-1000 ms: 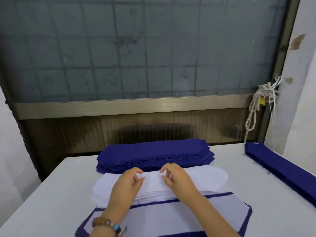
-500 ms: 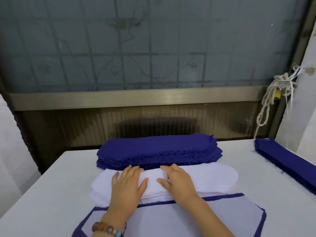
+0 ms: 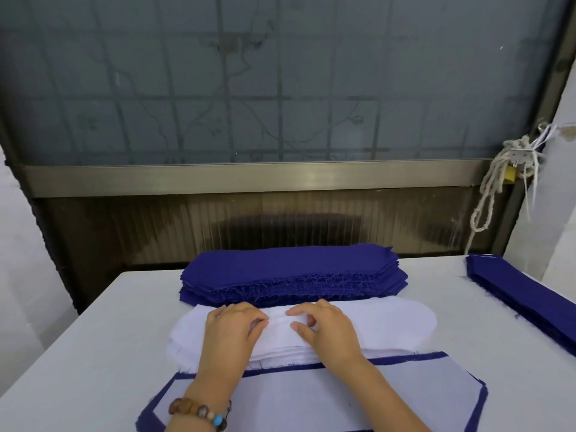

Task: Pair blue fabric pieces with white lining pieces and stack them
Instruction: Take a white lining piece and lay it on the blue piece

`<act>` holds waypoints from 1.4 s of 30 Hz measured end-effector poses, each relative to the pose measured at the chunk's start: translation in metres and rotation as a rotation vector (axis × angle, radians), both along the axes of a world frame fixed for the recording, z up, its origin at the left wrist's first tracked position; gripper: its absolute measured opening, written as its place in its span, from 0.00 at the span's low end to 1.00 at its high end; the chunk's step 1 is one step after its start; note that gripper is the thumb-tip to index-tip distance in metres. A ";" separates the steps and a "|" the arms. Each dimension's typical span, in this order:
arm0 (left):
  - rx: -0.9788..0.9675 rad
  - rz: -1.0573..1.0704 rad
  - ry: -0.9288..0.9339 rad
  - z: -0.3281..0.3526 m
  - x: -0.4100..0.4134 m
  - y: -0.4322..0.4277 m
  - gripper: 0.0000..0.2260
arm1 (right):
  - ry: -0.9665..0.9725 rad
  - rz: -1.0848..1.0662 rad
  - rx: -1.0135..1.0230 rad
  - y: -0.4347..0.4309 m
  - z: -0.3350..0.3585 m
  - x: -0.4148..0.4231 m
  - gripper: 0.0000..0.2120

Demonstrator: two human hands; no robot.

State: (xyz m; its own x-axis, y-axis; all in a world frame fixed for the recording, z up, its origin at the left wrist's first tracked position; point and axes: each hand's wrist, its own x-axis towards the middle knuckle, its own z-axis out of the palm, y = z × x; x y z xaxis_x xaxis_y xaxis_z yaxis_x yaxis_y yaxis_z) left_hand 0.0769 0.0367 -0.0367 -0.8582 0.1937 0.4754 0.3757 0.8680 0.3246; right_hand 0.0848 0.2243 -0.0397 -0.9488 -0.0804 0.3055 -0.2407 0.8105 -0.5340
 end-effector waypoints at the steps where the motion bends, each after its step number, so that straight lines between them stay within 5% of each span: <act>1: 0.007 0.005 0.010 0.001 0.000 0.000 0.03 | 0.004 -0.010 -0.018 0.000 0.000 0.000 0.08; 10: -0.171 0.106 -0.051 -0.001 -0.006 0.007 0.04 | 0.016 -0.048 -0.040 -0.003 0.001 0.001 0.07; 16: -0.103 -0.127 -0.091 0.001 0.002 0.001 0.05 | 0.033 -0.041 -0.028 -0.003 0.001 0.002 0.06; 23: -0.009 -0.128 -0.093 0.011 0.008 0.003 0.02 | 0.083 -0.014 0.013 -0.004 -0.002 0.001 0.06; 26: -0.001 -0.077 -0.115 0.009 0.008 0.004 0.13 | 0.094 -0.004 0.031 -0.004 -0.003 0.002 0.18; 29: -0.083 -0.054 -0.093 0.009 0.006 0.004 0.13 | 0.099 0.018 0.061 -0.003 -0.003 0.003 0.25; 35: -0.113 0.010 0.110 0.018 0.010 0.003 0.03 | 0.106 0.029 0.078 0.000 -0.004 0.001 0.11; 42: -0.039 0.143 0.133 0.014 0.006 -0.011 0.12 | 0.059 -0.043 0.000 0.004 -0.005 -0.002 0.12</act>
